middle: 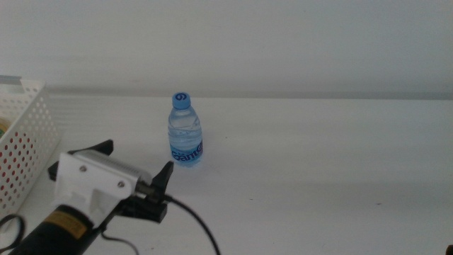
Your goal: Use arms to grab the bottles and put them into the dustbin to the left of the table.
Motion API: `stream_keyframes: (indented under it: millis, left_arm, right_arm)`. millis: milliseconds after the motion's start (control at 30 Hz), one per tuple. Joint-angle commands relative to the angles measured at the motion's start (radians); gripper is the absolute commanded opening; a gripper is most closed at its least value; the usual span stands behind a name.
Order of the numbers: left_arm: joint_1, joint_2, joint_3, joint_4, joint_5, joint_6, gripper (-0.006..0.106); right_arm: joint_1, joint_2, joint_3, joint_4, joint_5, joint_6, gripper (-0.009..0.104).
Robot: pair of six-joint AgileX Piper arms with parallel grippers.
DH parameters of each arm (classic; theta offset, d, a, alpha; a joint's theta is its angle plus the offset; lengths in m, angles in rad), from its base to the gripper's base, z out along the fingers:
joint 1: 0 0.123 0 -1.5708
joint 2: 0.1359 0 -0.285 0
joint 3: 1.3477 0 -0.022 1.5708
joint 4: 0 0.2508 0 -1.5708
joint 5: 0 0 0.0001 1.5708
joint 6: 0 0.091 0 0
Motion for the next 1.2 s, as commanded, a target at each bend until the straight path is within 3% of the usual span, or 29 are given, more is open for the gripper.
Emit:
stream_keyframes:
  millis: [0,800,1000,1167]
  left_arm:
    - [-0.007,0.074,-0.039,-0.004,-0.072,-0.056,0.094]
    - [-0.007,0.513,-0.397,-0.008,-0.073,-0.156,0.094]
    - [-0.005,0.576,-0.471,-0.080,-0.075,-0.156,0.094]
    - [0.012,0.622,-0.523,-0.085,-0.073,-0.147,0.094]
  right_arm:
    - [-0.001,-0.003,0.003,-0.015,-0.009,-0.002,0.093]
    - [-0.001,-0.003,0.003,-0.015,-0.009,-0.002,0.093]
    - [-0.001,-0.003,0.003,-0.015,-0.009,-0.002,0.093]
    - [-0.001,-0.003,0.003,-0.015,-0.009,-0.002,0.093]
